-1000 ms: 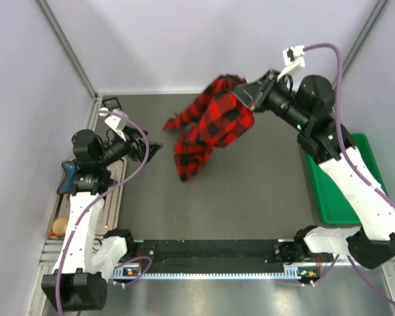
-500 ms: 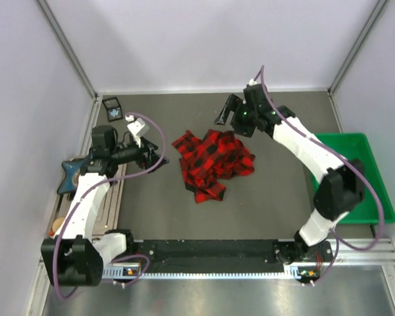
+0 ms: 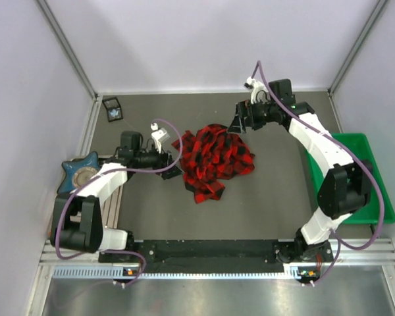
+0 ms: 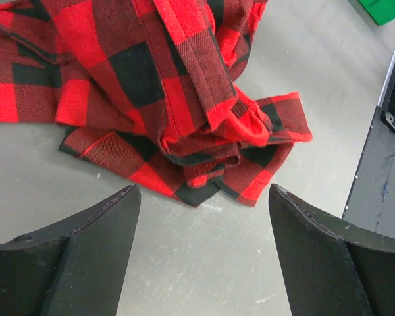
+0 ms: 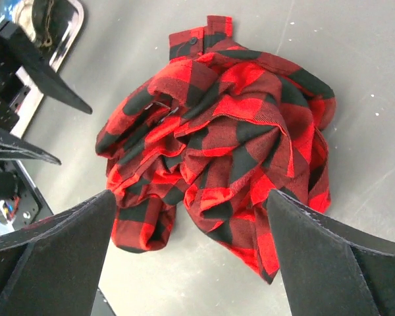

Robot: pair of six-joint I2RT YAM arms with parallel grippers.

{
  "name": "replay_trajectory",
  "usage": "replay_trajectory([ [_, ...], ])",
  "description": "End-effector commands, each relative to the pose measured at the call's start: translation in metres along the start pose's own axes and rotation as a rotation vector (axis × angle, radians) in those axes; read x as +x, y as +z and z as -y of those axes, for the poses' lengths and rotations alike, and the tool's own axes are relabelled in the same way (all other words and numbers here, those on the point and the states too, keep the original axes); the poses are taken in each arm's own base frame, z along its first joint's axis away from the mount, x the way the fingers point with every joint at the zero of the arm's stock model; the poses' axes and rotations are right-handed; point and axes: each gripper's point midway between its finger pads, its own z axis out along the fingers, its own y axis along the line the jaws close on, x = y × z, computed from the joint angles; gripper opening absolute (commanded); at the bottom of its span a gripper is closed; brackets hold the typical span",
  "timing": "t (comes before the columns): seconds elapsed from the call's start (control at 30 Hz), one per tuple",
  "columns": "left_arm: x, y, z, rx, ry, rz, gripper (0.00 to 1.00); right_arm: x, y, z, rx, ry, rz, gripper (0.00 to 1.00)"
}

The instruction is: Pin the brooch onto the clothing

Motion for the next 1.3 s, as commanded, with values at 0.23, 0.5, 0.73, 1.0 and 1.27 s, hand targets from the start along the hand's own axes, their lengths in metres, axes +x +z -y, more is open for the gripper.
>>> replay_trajectory([
  [0.23, 0.004, 0.050, -0.019, -0.014, -0.031, 0.002, 0.78, 0.012, 0.065, 0.009, -0.030, -0.224, -0.093, 0.91],
  [0.5, 0.002, 0.071, -0.028, 0.019, -0.115, 0.010, 0.42, 0.029, 0.088, 0.025, 0.026, -0.191, -0.155, 0.47],
  [0.73, -0.056, 0.036, -0.005, -0.006, 0.013, 0.102, 0.00, -0.004, 0.036, 0.014, 0.077, -0.218, -0.046, 0.00],
  [1.0, -0.099, -0.030, 0.037, -0.142, 0.178, 0.153, 0.00, -0.035, -0.026, 0.038, 0.248, -0.284, 0.068, 0.00],
  [1.27, -0.114, -0.043, 0.061, -0.112, 0.107, 0.165, 0.00, -0.018, -0.030, 0.003, 0.067, -0.146, -0.001, 0.70],
])
